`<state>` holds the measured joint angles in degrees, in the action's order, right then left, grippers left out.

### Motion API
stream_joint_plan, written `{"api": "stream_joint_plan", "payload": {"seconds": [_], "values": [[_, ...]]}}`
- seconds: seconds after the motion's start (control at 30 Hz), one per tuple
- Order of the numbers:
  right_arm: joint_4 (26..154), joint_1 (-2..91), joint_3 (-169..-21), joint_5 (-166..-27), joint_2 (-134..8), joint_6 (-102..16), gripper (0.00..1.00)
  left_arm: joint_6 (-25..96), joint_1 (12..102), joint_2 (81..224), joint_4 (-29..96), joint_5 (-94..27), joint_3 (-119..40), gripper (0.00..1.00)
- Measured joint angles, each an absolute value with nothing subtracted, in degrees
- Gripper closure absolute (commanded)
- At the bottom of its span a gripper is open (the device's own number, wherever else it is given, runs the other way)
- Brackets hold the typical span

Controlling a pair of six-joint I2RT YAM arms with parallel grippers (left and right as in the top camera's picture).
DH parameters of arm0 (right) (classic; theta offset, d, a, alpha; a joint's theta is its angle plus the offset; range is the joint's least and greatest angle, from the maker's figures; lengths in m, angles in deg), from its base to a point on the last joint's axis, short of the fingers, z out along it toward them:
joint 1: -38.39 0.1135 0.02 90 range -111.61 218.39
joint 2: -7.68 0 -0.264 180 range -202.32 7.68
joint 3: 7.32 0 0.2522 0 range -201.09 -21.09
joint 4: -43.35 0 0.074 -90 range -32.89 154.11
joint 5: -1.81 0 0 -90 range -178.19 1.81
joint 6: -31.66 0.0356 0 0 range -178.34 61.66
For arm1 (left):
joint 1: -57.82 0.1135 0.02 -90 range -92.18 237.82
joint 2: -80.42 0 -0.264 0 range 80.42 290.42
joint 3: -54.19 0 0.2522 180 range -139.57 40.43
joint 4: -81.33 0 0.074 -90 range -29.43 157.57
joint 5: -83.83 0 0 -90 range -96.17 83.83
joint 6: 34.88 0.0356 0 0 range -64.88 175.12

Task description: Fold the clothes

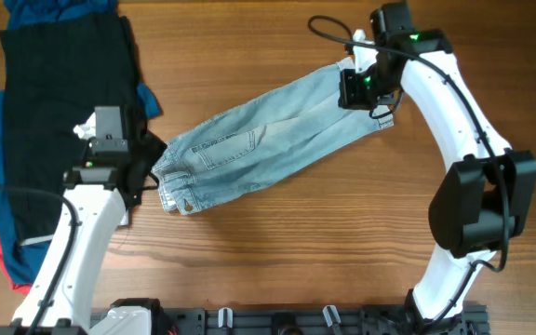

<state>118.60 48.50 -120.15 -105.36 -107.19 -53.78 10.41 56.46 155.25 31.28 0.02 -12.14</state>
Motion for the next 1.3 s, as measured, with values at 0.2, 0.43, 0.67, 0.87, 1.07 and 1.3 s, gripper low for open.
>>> {"api": "stream_joint_plan", "payload": {"seconds": [0.2,0.43,0.67,0.87,1.07,1.3], "values": [[120.72,51.19,-120.13,-105.08,-107.19,-54.15,0.96,14.17,51.54,150.49,22.14,0.15,-17.22,0.96],[120.55,52.57,-119.78,-104.62,-107.19,-53.39,0.96,16.77,35.93,153.46,19.54,0.20,-17.35,0.96],[120.72,52.57,-119.76,-104.44,-107.19,-53.02,0.96,17.82,30.93,165.76,18.86,0.20,-17.35,0.96],[119.87,52.57,-119.76,-104.44,-107.19,-52.14,0.96,18.02,30.49,171.64,20.02,0.24,-17.35,0.96],[119.22,52.87,-118.29,-104.49,-107.19,-51.51,0.96,18.04,30.60,172.17,24.09,3.67,-17.35,0.96],[116.79,56.02,-112.50,-104.49,-107.19,-50.48,0.96,18.04,37.31,172.28,28.02,5.81,-17.35,0.96]]}}
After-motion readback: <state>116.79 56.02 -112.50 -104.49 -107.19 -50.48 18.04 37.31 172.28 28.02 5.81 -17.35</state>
